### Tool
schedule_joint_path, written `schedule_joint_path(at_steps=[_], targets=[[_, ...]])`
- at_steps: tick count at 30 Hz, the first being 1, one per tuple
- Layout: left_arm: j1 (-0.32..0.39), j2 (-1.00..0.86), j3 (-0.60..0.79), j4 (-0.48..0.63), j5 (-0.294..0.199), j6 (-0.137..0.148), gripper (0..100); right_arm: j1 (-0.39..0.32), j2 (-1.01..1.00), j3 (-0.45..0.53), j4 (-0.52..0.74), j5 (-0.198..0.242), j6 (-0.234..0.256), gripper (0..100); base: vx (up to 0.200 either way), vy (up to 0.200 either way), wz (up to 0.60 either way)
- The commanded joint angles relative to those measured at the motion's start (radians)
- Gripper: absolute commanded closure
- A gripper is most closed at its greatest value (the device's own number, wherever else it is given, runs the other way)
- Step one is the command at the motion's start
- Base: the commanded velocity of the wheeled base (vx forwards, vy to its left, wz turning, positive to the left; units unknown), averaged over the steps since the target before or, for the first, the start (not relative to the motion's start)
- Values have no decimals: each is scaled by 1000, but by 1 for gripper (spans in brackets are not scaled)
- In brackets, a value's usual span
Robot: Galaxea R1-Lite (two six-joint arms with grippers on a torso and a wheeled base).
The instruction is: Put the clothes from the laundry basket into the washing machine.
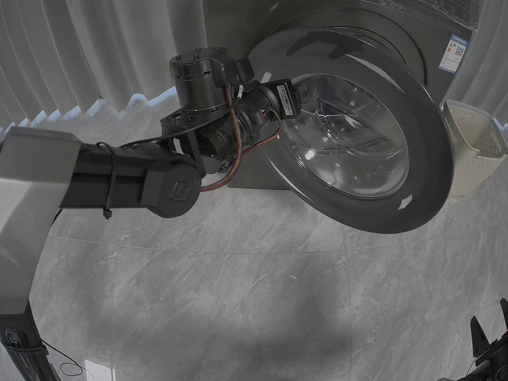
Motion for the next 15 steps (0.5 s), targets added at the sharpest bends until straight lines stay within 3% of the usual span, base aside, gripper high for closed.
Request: schedule_joint_path(at_steps=[1,2,4,10,15], targets=[[0,-207,265,19,17,-34,0,-1,-16,16,0,0,-1,0,0,0,0],[0,-207,265,19,17,-34,0,-1,-16,16,0,0,-1,0,0,0,0],[-5,-398,500,19,5,-29,0,-1,-16,16,0,0,1,0,0,0,0],[-28,-829,892,87,-52,-14,0,1,-16,16,0,0,-1,0,0,0,0],[-15,-1188,1113,233,-87,40,0,-1,-16,16,0,0,-1,0,0,0,0]])
